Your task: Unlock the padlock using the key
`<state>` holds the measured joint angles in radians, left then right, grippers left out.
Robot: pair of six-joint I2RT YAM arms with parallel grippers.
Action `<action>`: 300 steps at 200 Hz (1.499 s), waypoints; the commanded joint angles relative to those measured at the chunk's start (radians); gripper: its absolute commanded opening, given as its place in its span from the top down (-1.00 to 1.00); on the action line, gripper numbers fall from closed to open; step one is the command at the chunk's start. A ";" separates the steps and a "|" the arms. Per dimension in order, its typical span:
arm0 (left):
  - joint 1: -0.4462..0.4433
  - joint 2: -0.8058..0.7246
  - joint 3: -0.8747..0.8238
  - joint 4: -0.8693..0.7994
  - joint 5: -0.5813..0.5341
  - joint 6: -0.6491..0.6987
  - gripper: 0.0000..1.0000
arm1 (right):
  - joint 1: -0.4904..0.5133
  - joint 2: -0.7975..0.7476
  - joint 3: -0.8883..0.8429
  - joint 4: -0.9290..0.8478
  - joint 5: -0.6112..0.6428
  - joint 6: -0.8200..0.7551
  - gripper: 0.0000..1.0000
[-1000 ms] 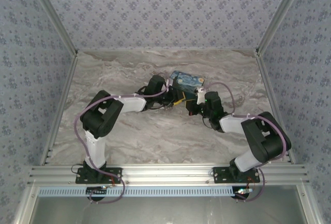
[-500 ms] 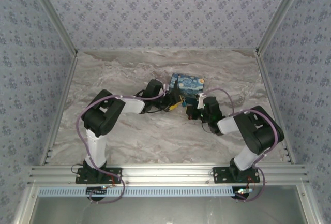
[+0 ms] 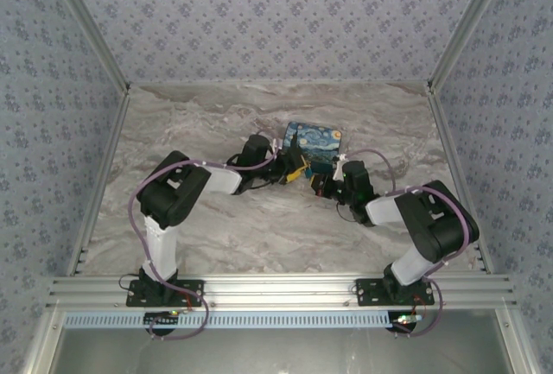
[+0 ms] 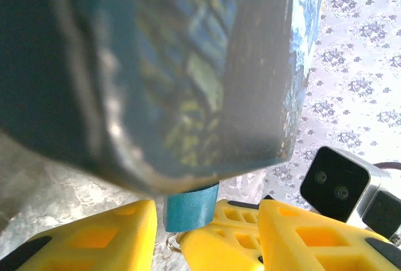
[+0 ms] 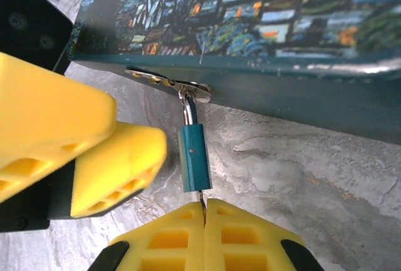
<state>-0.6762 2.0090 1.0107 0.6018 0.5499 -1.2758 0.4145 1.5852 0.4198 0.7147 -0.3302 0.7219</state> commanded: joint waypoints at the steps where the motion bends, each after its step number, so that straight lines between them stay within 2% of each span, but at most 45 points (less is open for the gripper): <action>1: -0.015 0.025 0.005 0.039 -0.005 -0.025 0.09 | -0.008 -0.040 0.030 -0.039 -0.019 0.044 1.00; 37: -0.032 0.046 0.026 0.018 -0.013 -0.038 0.09 | -0.011 -0.055 0.034 -0.070 -0.012 0.041 1.00; 76: -0.047 0.080 0.037 0.084 -0.007 -0.095 0.10 | -0.011 -0.045 0.034 -0.064 -0.015 0.048 1.00; 131: -0.063 0.098 0.044 0.097 -0.025 -0.131 0.17 | -0.022 -0.040 0.031 -0.049 -0.026 0.080 1.00; 176: -0.072 0.139 0.040 0.203 -0.032 -0.220 0.23 | -0.025 -0.037 0.030 -0.054 -0.032 0.114 1.00; 203: -0.078 0.155 0.036 0.258 -0.045 -0.265 0.35 | -0.025 -0.036 0.029 -0.047 -0.035 0.131 1.00; 263: -0.079 0.138 0.019 0.243 -0.073 -0.258 0.70 | -0.044 -0.052 0.016 -0.042 -0.056 0.156 1.00; 290: -0.078 0.124 0.017 0.228 -0.082 -0.245 0.87 | -0.058 -0.069 0.008 -0.069 -0.065 0.131 0.85; 300: -0.077 0.119 0.019 0.215 -0.085 -0.238 0.91 | -0.062 -0.078 0.007 -0.086 -0.067 0.117 0.74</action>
<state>-0.7429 2.1433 1.0351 0.8310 0.4892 -1.5291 0.3592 1.5425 0.4297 0.6586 -0.3580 0.8646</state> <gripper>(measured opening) 0.126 0.080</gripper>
